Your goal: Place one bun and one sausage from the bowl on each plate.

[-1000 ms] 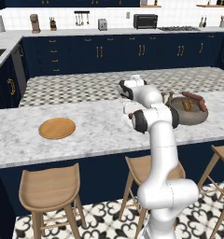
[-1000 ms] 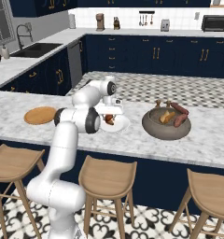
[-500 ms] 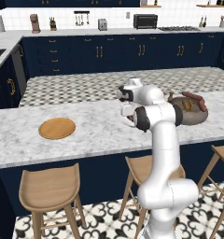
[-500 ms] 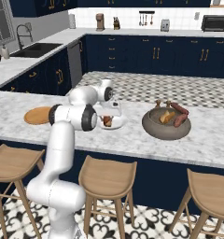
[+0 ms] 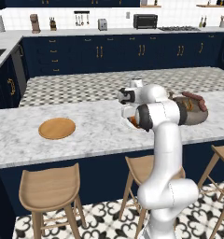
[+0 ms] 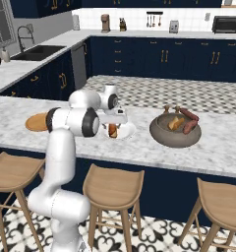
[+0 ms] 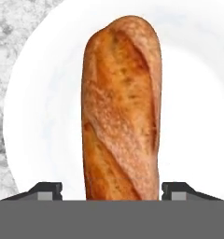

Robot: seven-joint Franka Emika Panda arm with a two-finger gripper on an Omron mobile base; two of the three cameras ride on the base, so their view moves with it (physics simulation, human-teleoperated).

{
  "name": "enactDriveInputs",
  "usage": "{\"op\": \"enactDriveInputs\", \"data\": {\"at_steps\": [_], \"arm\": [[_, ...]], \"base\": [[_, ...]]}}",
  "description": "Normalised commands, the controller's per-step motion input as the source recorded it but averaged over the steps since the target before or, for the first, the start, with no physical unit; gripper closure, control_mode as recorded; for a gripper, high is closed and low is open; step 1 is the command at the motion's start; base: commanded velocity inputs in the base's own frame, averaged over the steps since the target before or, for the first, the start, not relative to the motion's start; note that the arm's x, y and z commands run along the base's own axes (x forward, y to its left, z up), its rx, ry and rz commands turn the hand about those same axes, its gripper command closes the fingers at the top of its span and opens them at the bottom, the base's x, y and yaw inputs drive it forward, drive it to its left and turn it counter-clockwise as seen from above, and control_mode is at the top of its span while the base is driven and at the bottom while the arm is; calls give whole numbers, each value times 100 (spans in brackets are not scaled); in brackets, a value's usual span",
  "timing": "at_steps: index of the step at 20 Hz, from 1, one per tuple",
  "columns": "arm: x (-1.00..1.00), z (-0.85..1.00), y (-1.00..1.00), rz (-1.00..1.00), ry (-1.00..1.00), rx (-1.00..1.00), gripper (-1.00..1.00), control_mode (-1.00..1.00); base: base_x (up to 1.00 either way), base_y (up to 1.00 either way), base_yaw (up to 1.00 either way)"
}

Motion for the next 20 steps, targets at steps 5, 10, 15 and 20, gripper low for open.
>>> {"op": "enactDriveInputs", "data": {"at_steps": [5,10,15,20], "arm": [[-30,41,-6,0,-1,0,-100,-100],[-89,71,0,0,-12,0,-100,-100],[-93,62,-21,0,-19,-1,-100,-100],[-58,49,-86,-2,-13,0,-100,-100]], "base": [[0,0,0],[0,0,0],[0,0,0],[0,0,0]]}}
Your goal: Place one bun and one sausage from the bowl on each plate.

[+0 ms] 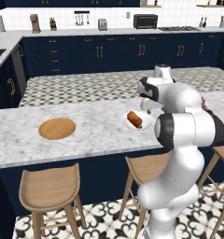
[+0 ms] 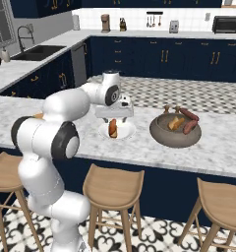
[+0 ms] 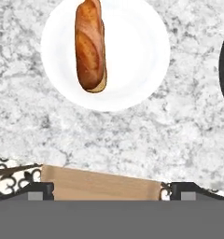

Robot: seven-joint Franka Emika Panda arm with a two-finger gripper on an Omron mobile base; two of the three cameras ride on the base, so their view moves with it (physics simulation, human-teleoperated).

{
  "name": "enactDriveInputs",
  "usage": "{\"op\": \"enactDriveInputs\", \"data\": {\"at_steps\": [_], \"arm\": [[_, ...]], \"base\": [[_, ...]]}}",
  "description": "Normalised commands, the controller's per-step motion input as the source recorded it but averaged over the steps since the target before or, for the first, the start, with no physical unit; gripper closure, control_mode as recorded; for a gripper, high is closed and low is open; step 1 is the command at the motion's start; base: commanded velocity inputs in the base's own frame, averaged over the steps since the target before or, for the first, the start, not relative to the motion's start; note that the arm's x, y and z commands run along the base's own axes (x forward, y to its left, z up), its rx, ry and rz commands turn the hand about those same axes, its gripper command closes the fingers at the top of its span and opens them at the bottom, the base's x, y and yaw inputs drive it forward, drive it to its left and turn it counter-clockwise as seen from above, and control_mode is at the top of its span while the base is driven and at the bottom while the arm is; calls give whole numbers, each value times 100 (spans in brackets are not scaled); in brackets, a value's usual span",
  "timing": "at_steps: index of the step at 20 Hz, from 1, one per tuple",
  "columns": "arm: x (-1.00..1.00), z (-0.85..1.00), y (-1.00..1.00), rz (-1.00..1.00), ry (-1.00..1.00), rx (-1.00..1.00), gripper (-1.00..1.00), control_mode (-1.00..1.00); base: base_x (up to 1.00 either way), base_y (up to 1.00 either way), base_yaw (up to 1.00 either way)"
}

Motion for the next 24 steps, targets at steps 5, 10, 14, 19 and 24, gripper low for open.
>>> {"op": "enactDriveInputs", "data": {"at_steps": [5,10,14,19,24], "arm": [[-5,46,-91,-5,0,-2,-100,-100],[0,52,-70,-3,0,-9,-100,-100],[0,33,-71,-5,0,-7,-100,-100],[0,9,-78,-5,0,-4,-100,-100],[17,-21,-75,-11,1,0,-100,-100]], "base": [[0,0,0],[0,0,0],[0,0,0],[0,0,0],[0,0,0]]}}
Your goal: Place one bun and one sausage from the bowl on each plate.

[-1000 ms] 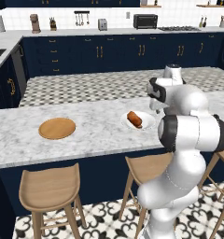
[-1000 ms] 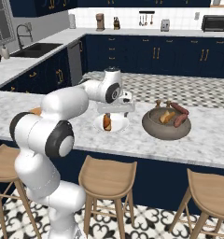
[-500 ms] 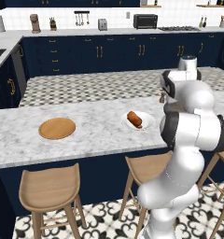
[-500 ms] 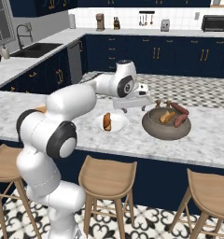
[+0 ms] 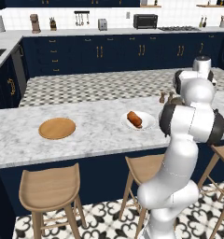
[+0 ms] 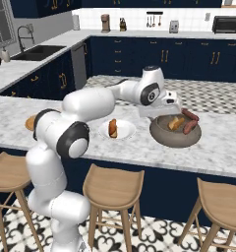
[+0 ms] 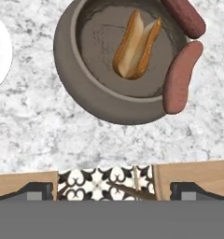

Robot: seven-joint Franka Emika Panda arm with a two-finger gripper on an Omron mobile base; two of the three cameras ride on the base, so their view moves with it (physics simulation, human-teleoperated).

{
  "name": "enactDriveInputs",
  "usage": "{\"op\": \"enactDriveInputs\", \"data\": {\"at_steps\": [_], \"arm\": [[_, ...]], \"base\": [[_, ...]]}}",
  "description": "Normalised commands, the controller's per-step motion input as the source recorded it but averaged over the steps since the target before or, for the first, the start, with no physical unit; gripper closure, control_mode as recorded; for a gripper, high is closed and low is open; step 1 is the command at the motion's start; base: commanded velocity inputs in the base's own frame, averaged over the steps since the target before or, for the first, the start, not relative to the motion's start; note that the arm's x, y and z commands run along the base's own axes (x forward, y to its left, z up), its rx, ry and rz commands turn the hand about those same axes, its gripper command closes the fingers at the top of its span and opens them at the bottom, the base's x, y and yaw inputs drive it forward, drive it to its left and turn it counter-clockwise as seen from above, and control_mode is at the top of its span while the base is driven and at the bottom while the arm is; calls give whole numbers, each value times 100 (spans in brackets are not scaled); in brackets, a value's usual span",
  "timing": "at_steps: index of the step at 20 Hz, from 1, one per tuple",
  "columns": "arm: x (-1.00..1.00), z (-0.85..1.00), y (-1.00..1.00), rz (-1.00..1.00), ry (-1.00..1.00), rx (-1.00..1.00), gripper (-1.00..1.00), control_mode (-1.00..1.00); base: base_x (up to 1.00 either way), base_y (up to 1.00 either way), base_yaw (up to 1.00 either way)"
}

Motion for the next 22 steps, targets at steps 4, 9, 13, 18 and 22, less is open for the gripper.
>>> {"op": "enactDriveInputs", "data": {"at_steps": [4,9,13,18,22], "arm": [[51,-47,-33,-14,1,0,-100,-100],[44,-43,-19,-8,0,0,-100,-100],[31,-11,-8,-7,-4,0,-100,-100],[58,-3,4,0,-16,8,-100,-100],[14,-35,-5,-5,-1,1,-100,-100]], "base": [[0,0,0],[0,0,0],[0,0,0],[0,0,0],[0,0,0]]}}
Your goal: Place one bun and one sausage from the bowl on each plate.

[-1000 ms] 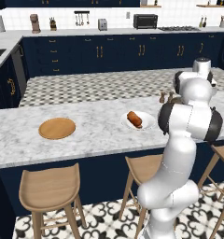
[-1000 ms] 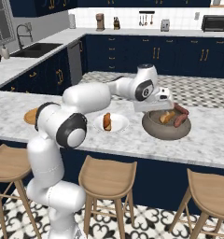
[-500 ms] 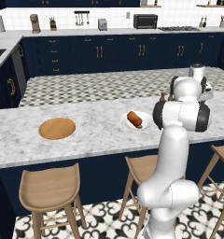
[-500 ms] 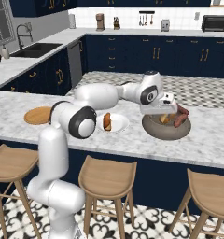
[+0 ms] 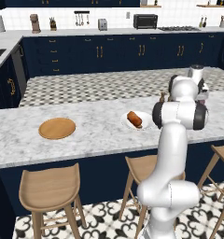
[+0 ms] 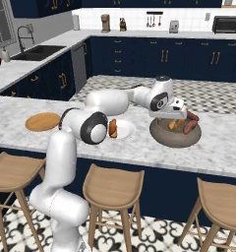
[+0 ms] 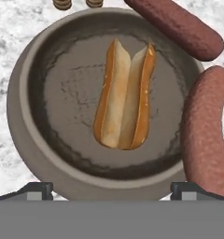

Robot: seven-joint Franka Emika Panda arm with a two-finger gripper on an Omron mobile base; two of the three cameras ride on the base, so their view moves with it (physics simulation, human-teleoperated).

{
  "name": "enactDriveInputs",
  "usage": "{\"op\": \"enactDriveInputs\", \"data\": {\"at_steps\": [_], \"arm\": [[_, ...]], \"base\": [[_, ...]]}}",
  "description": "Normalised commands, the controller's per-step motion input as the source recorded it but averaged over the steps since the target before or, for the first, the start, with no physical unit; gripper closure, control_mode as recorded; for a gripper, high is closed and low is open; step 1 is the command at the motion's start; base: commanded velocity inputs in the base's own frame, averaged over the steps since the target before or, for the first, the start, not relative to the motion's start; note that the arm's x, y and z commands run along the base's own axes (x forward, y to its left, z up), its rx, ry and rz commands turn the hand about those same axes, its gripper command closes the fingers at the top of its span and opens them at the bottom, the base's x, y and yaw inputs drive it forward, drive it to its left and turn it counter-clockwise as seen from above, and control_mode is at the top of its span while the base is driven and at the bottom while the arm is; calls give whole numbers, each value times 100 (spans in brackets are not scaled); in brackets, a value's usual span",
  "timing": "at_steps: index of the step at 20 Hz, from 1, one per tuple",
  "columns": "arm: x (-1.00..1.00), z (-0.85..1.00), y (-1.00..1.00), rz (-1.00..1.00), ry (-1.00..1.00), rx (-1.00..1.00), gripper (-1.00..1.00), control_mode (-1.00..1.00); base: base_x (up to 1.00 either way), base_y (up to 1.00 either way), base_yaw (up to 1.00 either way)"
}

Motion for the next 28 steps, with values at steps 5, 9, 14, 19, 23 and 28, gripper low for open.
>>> {"op": "enactDriveInputs", "data": {"at_steps": [5,9,14,19,23,28], "arm": [[1,-21,-15,-8,0,2,-100,-100],[6,-19,-5,-7,0,0,-100,-100],[7,-6,-1,-5,0,0,-100,-100],[25,-13,0,-1,-5,0,-100,-100],[25,-11,-2,0,-9,0,-100,-100],[1,-4,-16,0,-3,0,-100,-100]], "base": [[0,0,0],[0,0,0],[0,0,0],[0,0,0],[0,0,0],[0,0,0]]}}
